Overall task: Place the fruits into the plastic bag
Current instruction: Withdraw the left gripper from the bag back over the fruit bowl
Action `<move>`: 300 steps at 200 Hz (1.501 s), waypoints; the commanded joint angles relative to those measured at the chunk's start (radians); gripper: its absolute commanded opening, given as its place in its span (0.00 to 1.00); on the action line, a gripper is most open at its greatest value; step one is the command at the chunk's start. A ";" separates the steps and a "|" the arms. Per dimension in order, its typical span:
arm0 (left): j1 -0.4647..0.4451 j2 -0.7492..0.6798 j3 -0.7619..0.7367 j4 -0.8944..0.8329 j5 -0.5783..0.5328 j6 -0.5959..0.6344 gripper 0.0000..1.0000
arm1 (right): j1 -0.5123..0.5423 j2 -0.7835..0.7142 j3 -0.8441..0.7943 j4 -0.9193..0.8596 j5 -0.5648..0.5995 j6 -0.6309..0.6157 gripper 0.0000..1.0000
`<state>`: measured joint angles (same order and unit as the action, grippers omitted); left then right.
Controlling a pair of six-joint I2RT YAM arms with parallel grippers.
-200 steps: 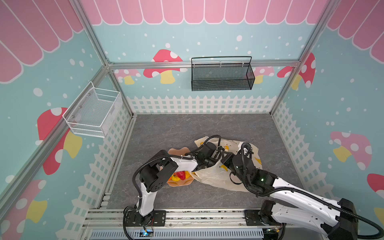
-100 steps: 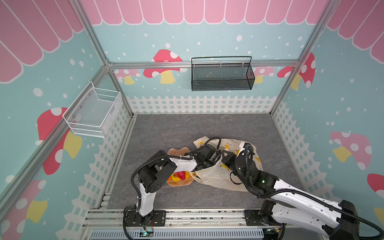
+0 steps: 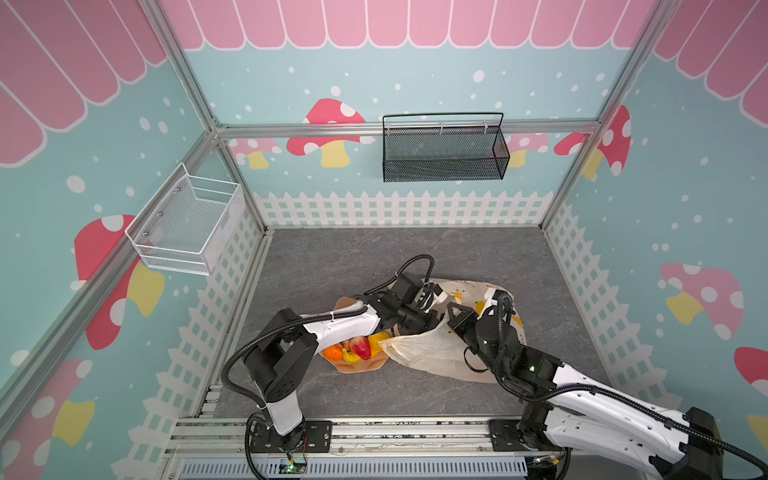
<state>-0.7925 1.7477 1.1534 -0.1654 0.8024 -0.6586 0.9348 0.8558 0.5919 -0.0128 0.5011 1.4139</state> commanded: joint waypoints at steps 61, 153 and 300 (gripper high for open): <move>0.041 -0.112 0.069 -0.374 -0.171 0.184 0.78 | -0.004 -0.089 -0.050 -0.048 0.037 0.039 0.00; 0.136 -0.307 0.072 -0.610 -0.381 0.221 0.77 | -0.003 -0.091 -0.023 -0.049 0.049 0.018 0.00; 0.306 -0.331 0.103 -0.906 -0.680 0.405 0.79 | -0.004 -0.088 -0.010 -0.047 0.052 0.020 0.00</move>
<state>-0.4953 1.3914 1.2312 -1.0290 0.1696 -0.3088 0.9348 0.7727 0.5549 -0.0517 0.5312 1.4296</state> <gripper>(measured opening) 0.791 0.047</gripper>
